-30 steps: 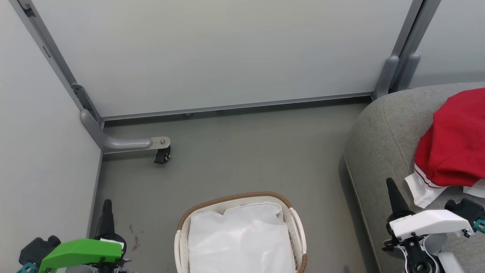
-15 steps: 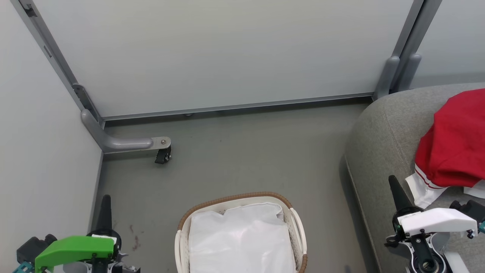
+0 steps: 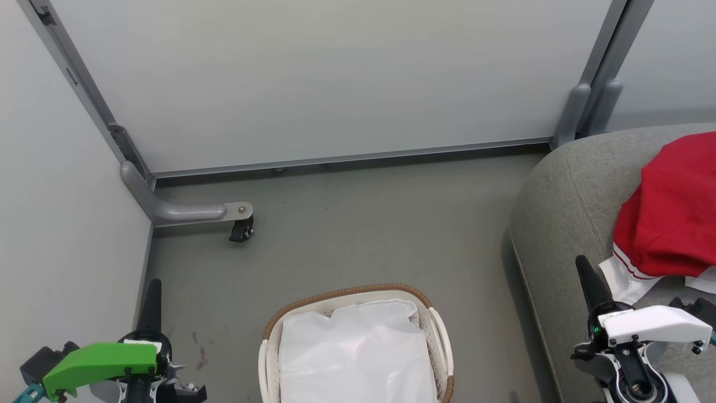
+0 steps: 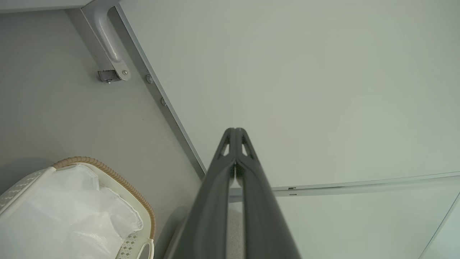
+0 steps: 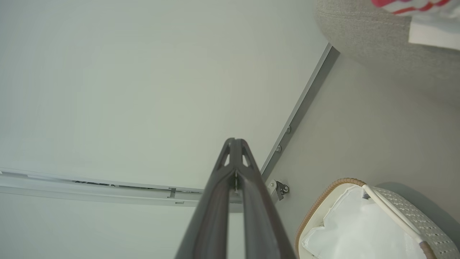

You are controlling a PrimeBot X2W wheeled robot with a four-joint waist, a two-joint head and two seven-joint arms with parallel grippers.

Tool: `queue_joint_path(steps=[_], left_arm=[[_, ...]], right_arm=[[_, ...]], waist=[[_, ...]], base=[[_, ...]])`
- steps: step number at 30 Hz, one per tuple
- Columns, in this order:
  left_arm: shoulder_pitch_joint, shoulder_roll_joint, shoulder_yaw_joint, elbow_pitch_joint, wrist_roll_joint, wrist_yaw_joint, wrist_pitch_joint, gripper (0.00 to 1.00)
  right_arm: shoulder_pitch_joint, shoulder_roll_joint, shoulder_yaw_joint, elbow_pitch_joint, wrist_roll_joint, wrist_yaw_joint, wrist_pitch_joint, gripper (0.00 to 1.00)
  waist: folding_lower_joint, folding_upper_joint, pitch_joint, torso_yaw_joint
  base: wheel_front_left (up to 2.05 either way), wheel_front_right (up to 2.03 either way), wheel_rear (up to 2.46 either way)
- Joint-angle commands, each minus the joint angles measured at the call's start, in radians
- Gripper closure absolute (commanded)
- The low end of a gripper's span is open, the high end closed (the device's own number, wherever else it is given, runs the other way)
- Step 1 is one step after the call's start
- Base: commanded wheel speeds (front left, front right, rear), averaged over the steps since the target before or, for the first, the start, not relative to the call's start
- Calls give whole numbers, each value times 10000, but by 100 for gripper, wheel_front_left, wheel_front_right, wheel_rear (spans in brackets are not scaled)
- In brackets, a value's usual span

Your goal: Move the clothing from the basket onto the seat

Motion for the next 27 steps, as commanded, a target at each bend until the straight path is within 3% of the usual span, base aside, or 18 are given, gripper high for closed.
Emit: queue_joint_path(steps=[1,27], left_arm=[[-243,71,42,-85,-235,-28,81,100],[-405,82,212,-266,-2029,-35,603,100]], right_arm=[[61,-60,-52,-120,263,-4,72,100],[119,-78,-242,-375,2303,-5,598,100]], waist=[[0,0,-1,3],[0,0,-26,42]], base=[[0,0,0],[0,0,0]])
